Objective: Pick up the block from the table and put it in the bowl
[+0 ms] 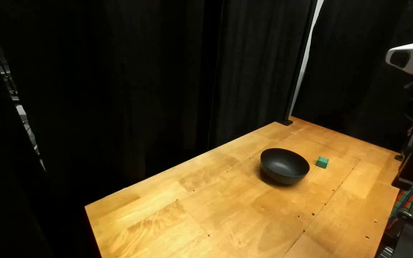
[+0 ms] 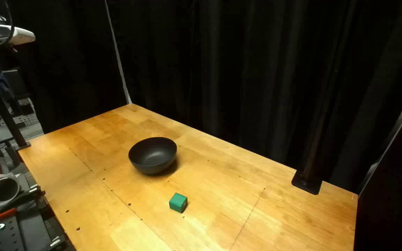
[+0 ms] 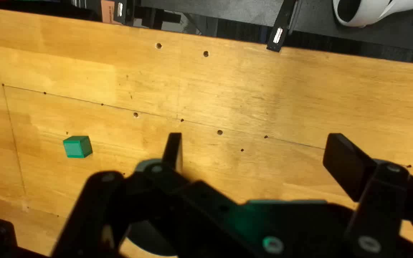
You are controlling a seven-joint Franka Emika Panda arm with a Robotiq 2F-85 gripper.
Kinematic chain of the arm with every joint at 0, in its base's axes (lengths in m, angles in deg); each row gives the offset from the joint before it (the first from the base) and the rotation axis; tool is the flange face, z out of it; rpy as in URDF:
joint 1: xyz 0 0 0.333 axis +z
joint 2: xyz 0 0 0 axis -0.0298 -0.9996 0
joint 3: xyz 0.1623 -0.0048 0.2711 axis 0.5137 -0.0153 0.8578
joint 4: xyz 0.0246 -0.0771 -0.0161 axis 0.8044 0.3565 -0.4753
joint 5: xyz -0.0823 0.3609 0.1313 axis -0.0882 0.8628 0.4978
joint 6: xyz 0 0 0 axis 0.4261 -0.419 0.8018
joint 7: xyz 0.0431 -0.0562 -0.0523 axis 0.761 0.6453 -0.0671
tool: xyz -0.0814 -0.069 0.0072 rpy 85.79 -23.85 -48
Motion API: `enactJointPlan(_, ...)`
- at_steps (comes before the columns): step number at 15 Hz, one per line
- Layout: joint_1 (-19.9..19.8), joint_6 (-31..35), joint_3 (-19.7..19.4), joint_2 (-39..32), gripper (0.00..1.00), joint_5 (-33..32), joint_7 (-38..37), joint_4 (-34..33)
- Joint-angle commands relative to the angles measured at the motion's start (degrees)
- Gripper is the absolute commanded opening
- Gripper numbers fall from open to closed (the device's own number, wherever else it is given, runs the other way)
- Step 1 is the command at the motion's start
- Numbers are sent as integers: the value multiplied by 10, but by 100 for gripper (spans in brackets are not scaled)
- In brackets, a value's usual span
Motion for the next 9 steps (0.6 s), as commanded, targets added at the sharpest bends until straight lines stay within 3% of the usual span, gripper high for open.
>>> enactJointPlan(1, 15, -2, -15, -4, 100, -11, -9, -2)
enactJointPlan(7, 15, -2, -15, -4, 100, -11, -9, -2)
enactJointPlan(9, -16, 8, -16, -51, 100, -9, -41, -35)
